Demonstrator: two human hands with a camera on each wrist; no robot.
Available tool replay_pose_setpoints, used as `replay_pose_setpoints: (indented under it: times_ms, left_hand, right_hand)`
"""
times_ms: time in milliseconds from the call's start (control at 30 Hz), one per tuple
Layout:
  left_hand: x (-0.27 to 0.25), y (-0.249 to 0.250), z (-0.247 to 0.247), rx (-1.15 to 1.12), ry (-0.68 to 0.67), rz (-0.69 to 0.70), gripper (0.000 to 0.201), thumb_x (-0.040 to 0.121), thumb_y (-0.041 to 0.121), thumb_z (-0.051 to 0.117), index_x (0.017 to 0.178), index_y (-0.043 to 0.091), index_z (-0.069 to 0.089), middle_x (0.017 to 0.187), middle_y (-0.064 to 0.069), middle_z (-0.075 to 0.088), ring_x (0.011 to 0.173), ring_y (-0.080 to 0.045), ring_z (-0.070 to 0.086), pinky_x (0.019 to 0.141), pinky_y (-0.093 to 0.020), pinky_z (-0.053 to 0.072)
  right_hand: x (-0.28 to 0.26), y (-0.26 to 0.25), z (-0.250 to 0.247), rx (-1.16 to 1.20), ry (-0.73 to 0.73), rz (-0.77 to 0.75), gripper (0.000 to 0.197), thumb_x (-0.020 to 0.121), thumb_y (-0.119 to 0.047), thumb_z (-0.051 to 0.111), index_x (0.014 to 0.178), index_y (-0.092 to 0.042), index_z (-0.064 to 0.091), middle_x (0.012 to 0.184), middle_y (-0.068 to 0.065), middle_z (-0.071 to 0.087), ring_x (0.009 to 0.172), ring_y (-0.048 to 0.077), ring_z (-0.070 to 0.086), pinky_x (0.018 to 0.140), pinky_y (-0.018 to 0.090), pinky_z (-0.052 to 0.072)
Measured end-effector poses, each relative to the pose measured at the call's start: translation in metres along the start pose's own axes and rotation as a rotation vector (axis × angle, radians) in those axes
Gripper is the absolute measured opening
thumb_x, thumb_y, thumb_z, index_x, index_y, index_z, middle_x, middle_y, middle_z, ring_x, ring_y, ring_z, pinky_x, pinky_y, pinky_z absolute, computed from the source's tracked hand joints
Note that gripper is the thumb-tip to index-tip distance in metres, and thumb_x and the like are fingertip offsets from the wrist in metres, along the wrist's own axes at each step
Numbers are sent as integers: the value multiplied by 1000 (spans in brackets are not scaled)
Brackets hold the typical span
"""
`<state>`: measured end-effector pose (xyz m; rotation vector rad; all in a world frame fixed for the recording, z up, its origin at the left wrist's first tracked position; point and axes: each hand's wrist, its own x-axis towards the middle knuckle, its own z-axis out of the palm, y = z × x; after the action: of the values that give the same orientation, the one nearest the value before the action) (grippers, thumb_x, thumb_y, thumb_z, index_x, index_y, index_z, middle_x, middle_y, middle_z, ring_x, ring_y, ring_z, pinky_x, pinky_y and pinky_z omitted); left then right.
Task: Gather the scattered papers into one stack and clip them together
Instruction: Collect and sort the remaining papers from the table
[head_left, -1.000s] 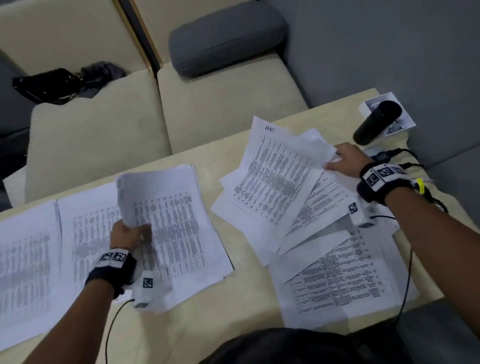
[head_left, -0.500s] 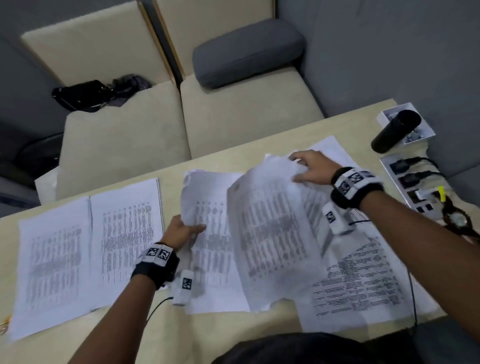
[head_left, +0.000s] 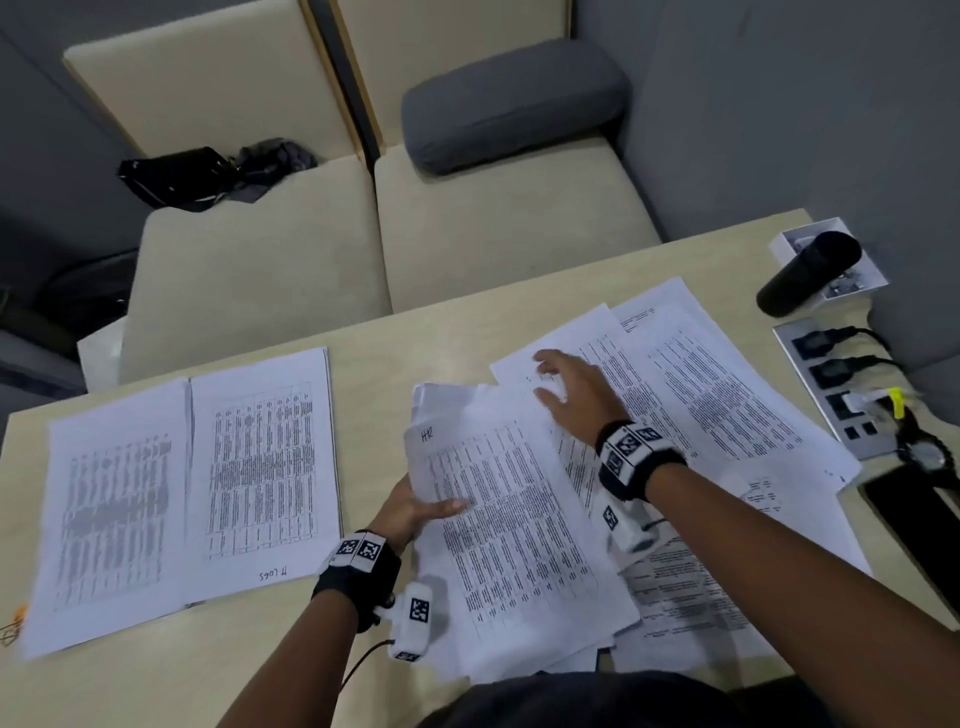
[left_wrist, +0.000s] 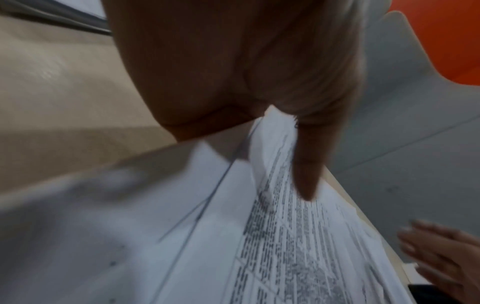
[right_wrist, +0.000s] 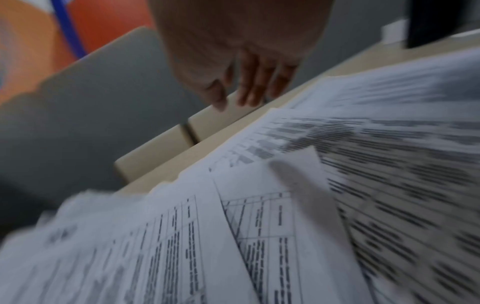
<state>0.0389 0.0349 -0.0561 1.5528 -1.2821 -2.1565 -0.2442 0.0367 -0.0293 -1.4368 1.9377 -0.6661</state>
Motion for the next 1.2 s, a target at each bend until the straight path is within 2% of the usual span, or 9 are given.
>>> replay_pose_setpoints:
  times_ms: [100,233,367,533,667,767,900,1067,1200]
  left_hand:
    - [6,-1,-5,179,115,2,67,62,6,87,123,13,60,112,-2,73,105,-22,68,97,-49,51]
    - [6,2,6,263,244,-8,47,71,-11,72,110,14,63,92,11,70,92,-17,68,83,-36,53]
    - [5,-1,16,197,214,-49,40,68,-4,80,102,15,70,91,2,76,89,-17,72,82,-36,55]
    - [8,-1,17,216,301,-64,23,73,2,79,93,10,70,90,-8,73,88,-29,70,82,-38,55]
    - [-6,6,9,73,418,-68,24,76,-13,70,97,-2,64,81,-11,67,77,-27,64,70,-30,50]
    - [-13,6,8,53,393,-86,31,76,-15,69,103,-1,63,81,-5,66,80,-25,65,72,-31,49]
    - [-12,2,6,-6,383,-129,39,75,-12,71,112,-10,60,88,-10,68,89,-31,64,87,-41,48]
    - [28,-52,-35,91,377,-187,106,31,46,96,119,2,58,115,-19,68,102,-39,66,90,-58,52]
    - [11,-24,-23,154,355,-227,71,53,29,93,114,9,64,106,-9,73,94,-32,70,88,-50,55]
  right_hand:
    - [-17,27,-19,39,361,330,32,90,-19,61,120,-15,53,118,6,61,106,25,61,92,40,52]
    - [-53,50,-15,143,216,802,43,90,-23,60,124,-2,46,124,17,57,102,33,62,80,35,53]
    - [-66,25,14,341,64,604,35,92,-15,58,125,-8,48,115,5,59,95,23,61,68,25,50]
    - [-45,21,11,180,-92,315,31,96,-21,56,126,-16,55,129,2,46,116,16,47,98,28,43]
    - [-29,65,-24,-128,226,544,64,80,-43,72,134,-18,49,144,8,37,129,30,44,102,49,44]
    - [-32,88,-41,-286,121,639,95,63,-43,87,140,-15,37,141,15,40,128,36,43,97,50,45]
    - [-29,102,-57,-217,-12,624,73,75,-30,83,132,-2,47,120,19,62,112,36,61,88,42,54]
    - [-17,87,-94,145,405,490,60,85,-46,63,122,1,59,120,22,64,115,38,60,95,43,50]
    - [-17,44,-114,493,562,280,29,90,-31,67,111,-12,65,108,5,69,104,25,65,92,35,50]
